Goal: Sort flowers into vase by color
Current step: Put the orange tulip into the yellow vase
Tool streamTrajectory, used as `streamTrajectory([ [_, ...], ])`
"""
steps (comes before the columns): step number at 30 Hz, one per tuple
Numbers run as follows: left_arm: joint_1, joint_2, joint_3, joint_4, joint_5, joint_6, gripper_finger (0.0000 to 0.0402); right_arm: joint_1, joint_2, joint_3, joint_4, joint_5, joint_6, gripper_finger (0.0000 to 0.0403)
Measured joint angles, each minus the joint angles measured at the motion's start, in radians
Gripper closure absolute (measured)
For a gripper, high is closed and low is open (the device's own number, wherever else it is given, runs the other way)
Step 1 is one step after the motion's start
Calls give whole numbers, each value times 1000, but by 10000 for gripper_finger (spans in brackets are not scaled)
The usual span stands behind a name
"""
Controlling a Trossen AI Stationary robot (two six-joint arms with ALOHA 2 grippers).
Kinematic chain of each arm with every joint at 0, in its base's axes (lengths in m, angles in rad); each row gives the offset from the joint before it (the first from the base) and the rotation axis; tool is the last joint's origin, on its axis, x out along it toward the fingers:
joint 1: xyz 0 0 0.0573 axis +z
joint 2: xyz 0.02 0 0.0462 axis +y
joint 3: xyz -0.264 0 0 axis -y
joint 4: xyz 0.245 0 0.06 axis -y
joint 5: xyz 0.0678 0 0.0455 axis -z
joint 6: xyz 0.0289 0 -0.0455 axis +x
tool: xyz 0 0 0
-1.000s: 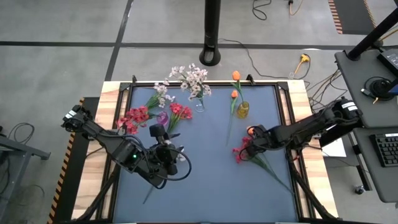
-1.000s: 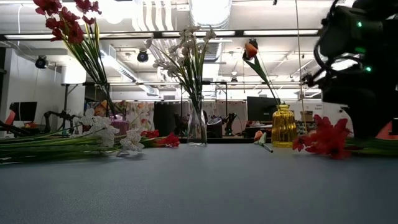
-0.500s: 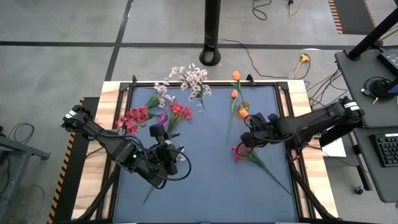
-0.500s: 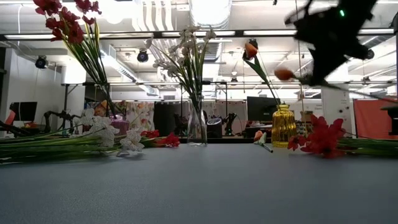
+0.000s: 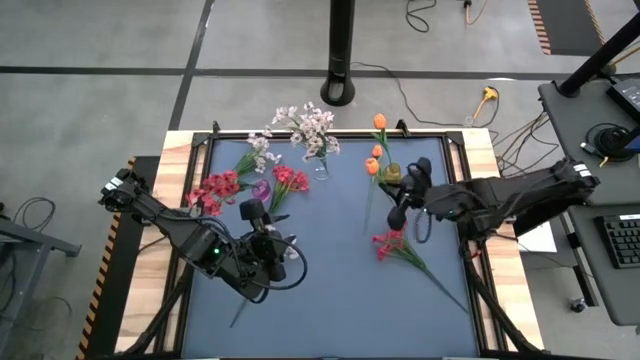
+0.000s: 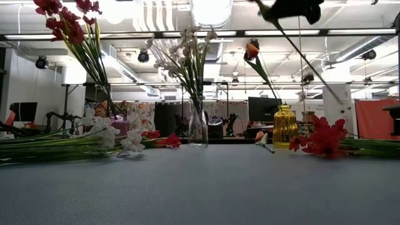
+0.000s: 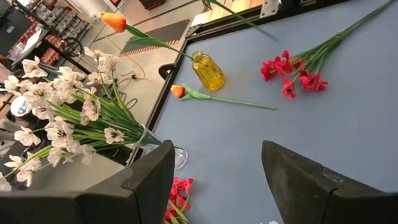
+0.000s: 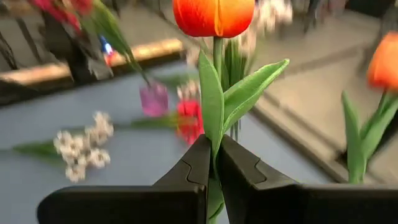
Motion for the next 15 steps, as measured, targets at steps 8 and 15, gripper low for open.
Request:
streamTrajectory([
  [8, 0, 0, 0, 4, 0, -16, 178, -33, -120, -230, 582, 12, -320, 385],
  [15, 0, 0, 0, 7, 0, -16, 178, -91, -153, -432, 1050, 64, -477, 385],
])
